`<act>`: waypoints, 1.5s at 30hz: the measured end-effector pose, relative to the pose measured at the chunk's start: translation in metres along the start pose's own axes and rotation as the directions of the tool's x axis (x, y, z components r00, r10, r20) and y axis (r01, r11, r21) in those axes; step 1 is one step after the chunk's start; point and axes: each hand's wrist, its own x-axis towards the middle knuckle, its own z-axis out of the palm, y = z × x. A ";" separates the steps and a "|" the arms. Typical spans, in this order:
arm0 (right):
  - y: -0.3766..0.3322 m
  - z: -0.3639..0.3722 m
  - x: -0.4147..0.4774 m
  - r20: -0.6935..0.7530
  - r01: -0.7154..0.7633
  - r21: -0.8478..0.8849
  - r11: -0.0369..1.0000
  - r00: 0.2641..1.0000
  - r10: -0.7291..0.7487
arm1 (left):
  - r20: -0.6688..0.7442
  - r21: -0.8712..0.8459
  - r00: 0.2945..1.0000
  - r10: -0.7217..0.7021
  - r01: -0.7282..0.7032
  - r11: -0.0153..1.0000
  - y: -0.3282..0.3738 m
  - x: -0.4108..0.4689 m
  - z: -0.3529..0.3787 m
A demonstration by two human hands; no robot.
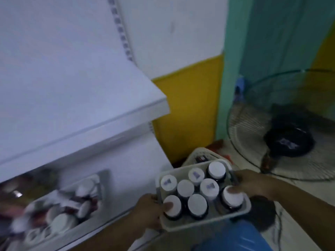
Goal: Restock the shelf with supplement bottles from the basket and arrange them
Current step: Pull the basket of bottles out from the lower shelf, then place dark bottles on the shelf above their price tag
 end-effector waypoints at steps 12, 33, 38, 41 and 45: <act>-0.106 0.109 0.103 -0.096 0.221 -0.214 0.952 0.965 -0.245 | -0.350 0.105 0.936 0.043 -0.006 0.994 -0.005 0.012 -0.110; -0.144 0.162 0.114 -0.343 0.157 -0.431 0.889 0.882 -0.322 | 0.033 0.878 0.838 0.545 -0.285 0.385 0.000 0.046 -0.132; -0.172 0.140 0.081 -0.328 0.338 -0.154 0.928 0.869 -0.371 | 0.024 0.587 0.837 0.546 -0.454 0.670 0.030 0.003 -0.147; -0.180 0.143 0.057 -0.298 0.416 0.049 0.908 0.874 -0.384 | -0.045 0.398 0.845 0.533 -0.474 0.785 0.034 -0.041 -0.154; -0.196 0.163 0.029 -0.111 0.486 0.198 0.851 0.874 -0.473 | -0.138 0.112 0.858 0.495 -0.483 0.868 0.013 -0.103 -0.160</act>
